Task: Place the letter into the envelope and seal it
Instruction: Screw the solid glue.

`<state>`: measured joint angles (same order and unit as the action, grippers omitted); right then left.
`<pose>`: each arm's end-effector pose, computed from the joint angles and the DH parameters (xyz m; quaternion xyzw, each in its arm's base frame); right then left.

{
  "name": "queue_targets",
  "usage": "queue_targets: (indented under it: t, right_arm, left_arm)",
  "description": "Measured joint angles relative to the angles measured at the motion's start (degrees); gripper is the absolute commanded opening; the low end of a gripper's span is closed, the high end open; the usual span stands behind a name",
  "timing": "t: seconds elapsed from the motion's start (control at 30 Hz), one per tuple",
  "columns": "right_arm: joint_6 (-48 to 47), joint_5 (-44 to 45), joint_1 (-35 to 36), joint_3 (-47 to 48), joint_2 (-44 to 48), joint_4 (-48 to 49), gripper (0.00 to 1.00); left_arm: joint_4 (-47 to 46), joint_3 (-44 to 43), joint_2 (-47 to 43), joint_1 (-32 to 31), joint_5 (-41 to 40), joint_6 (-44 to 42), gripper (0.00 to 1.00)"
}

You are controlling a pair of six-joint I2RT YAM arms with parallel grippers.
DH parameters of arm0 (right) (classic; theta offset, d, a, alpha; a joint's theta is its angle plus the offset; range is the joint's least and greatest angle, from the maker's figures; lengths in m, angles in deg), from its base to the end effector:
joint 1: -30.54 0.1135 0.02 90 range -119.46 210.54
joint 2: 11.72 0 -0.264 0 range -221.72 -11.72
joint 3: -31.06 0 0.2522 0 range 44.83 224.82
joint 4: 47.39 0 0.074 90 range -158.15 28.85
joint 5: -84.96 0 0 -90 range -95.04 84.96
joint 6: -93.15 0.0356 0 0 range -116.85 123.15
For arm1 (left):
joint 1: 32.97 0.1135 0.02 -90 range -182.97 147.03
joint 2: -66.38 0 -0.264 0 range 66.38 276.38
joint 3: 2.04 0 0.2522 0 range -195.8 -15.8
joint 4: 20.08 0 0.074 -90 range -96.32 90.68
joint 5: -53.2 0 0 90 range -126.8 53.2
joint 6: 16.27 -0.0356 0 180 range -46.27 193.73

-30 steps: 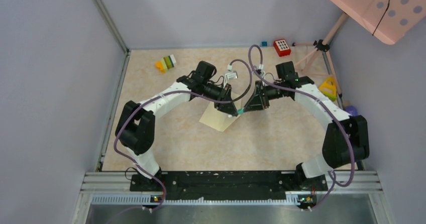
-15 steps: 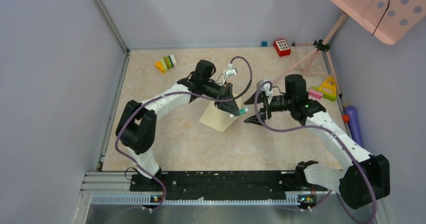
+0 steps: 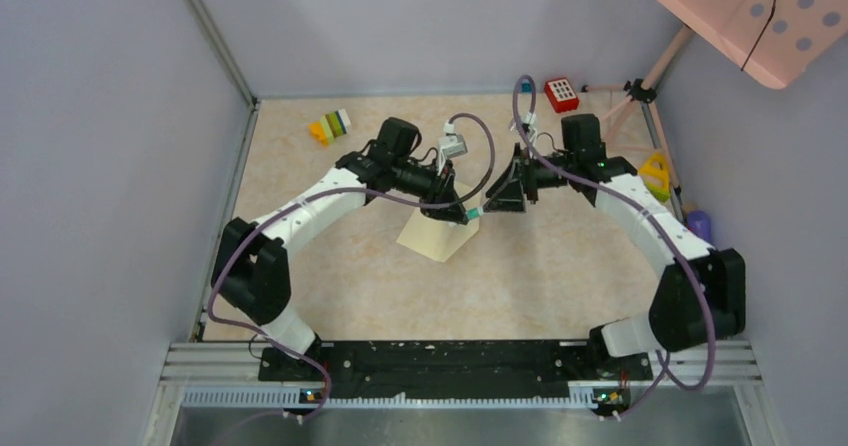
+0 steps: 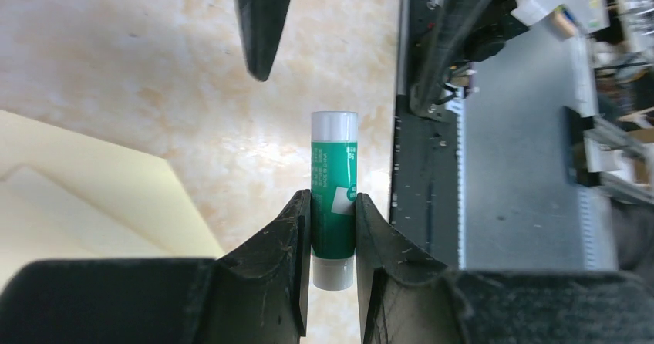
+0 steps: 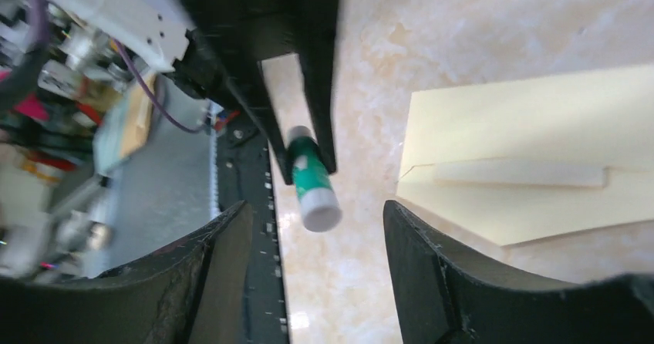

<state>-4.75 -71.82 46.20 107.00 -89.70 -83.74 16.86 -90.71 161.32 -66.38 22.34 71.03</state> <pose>0.2666 0.1087 0.3081 -0.3880 0.6869 0.5189 0.3291 0.2842 -0.2241 0.2858 0.4337 0.6982 -0.5282 0.2131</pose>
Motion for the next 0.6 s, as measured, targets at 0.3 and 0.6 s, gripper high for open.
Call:
queue_targets:
  t: [0.3, 0.6]
  right_arm:
    - [16.4, -7.5, -3.5, 2.1, -13.5, -2.4, 0.54]
    - [26.1, -11.0, -3.5, -0.1, -13.5, 5.4, 0.48]
  left_arm:
    - [2.5, 0.0, -4.4, -2.8, -11.4, -7.5, 0.11]
    - [4.7, 0.0, -4.4, -4.6, -17.3, -10.4, 0.10]
